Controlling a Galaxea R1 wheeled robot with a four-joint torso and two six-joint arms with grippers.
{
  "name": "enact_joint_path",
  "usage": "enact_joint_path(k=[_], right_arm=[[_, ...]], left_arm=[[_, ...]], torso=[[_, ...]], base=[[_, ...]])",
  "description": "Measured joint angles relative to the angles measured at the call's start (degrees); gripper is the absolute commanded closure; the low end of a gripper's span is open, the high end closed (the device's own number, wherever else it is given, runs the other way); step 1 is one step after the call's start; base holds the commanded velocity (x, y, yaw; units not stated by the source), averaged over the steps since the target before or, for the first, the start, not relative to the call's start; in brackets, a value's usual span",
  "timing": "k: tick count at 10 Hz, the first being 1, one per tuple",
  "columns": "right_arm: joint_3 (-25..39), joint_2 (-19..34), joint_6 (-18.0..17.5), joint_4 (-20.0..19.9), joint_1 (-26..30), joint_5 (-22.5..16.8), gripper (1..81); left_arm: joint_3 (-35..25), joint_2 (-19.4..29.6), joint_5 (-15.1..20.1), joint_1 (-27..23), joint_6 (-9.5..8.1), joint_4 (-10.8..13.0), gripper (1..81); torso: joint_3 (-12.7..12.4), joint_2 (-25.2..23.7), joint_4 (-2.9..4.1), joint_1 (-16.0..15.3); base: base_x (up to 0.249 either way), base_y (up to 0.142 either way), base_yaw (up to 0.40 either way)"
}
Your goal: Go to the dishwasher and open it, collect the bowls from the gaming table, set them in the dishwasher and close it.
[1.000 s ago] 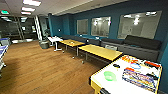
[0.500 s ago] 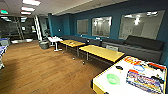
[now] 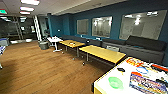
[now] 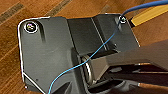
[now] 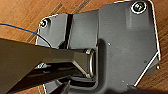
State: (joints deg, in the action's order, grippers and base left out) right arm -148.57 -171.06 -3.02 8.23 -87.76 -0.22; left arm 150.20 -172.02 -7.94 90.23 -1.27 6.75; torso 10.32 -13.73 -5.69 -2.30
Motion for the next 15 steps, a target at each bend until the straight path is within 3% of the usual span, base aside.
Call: enact_joint_path(k=[9, 11, 14, 15], right_arm=[[0.00, -0.15, 0.00, 0.01, 0.02, -0.18, 1.0], [0.00, -0.15, 0.00, 0.00, 2.40, 0.55, 1.0], [-0.11, -0.02, 0.00, 0.28, -3.23, -1.35, 1.0], [-0.11, -0.02, 0.00, 0.34, -2.67, -1.62, 1.0]], left_arm=[[0.00, -0.02, 0.15, 0.33, 0.00, 0.00, 1.0], [0.00, 0.00, -0.72, -1.95, 0.00, 0.33, 1.0], [0.00, 0.13, 1.11, 2.77, -0.02, 0.60, 1.0], [-0.01, 0.13, 1.08, 2.02, 0.00, 0.60, 1.0]], torso=[[0.00, 0.02, 0.00, 0.00], [0.09, 0.15, 0.00, -0.24], [0.00, -0.05, 0.00, 0.18], [0.02, -0.05, 0.00, 0.15]], base=[[0.036, 0.000, 0.000], [0.000, 0.000, -0.308], [0.000, 0.000, -0.389], [0.000, -0.288, 0.000]])
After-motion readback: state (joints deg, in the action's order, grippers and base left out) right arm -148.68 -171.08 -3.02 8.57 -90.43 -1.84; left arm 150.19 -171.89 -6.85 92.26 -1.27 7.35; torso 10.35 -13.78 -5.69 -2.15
